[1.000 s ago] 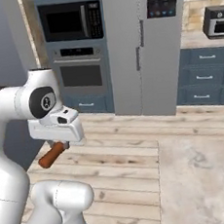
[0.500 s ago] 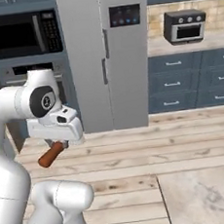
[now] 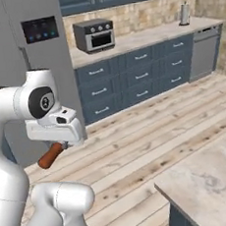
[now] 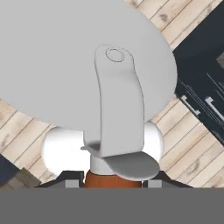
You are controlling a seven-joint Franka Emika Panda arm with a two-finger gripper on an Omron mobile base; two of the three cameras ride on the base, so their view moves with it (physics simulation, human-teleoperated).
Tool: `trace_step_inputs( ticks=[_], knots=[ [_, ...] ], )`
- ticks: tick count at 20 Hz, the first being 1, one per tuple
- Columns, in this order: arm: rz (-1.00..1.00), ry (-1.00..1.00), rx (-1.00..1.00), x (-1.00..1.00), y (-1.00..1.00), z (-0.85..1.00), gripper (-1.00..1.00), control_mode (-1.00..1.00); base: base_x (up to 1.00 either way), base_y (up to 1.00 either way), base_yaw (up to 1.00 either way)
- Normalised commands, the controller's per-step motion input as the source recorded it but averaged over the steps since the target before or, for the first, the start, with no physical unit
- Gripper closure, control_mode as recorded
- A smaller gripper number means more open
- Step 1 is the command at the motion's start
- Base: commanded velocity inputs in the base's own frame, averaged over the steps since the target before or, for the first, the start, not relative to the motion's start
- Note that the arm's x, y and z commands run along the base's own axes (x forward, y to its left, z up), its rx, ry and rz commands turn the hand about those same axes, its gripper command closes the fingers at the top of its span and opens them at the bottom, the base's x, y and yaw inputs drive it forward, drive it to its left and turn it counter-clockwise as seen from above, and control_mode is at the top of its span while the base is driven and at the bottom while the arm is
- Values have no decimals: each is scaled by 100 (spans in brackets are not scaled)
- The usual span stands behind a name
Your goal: Take the pizza cutter from the drawer on the right and place it on the dining counter for cutting.
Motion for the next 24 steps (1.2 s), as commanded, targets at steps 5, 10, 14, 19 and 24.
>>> trace_step_inputs(
  ticks=[5,10,14,19,24],
  knots=[
    [0,0,0,0,0,0,100,100,39,50,-84],
    [0,0,0,0,0,0,100,100,35,48,-85],
    [0,0,0,0,0,0,100,100,50,59,-80],
    [0,0,0,0,0,0,100,100,95,96,-54],
    [0,0,0,0,0,0,100,100,100,100,-16]
  ],
)
